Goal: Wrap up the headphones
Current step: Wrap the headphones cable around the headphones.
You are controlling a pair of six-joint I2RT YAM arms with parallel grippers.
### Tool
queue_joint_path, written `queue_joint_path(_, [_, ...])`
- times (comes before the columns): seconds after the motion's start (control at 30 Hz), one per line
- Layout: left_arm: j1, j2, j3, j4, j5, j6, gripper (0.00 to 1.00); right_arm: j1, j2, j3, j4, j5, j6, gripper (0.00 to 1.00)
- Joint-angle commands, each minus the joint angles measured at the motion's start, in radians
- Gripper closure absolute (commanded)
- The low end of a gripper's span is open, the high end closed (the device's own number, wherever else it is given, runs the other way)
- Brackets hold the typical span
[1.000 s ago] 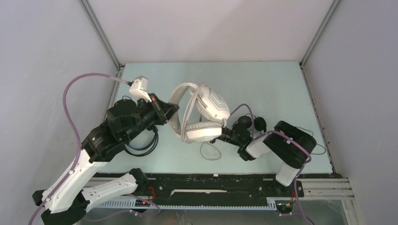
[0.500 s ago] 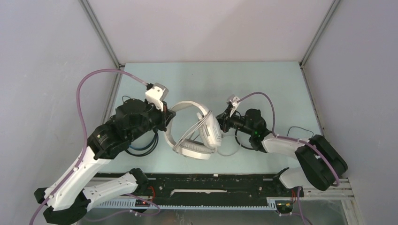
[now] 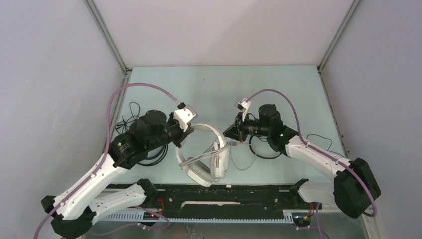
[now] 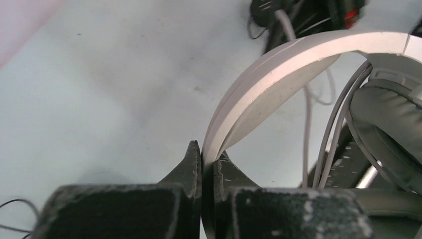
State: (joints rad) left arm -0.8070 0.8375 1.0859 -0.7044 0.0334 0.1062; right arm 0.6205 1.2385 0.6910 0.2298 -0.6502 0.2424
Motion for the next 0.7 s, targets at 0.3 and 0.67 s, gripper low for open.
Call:
queue_joint_path(0.3, [0.002, -0.001, -0.091, 0.206, -0.329, 0.243, 1.00, 0.010, -0.117, 0.143, -0.363, -0.089, 0.044, 1.00])
queue_joint_path(0.67, [0.001, -0.027, -0.144, 0.238, -0.445, 0.284, 1.00, 0.015, -0.153, 0.177, -0.325, -0.145, 0.134, 1.00])
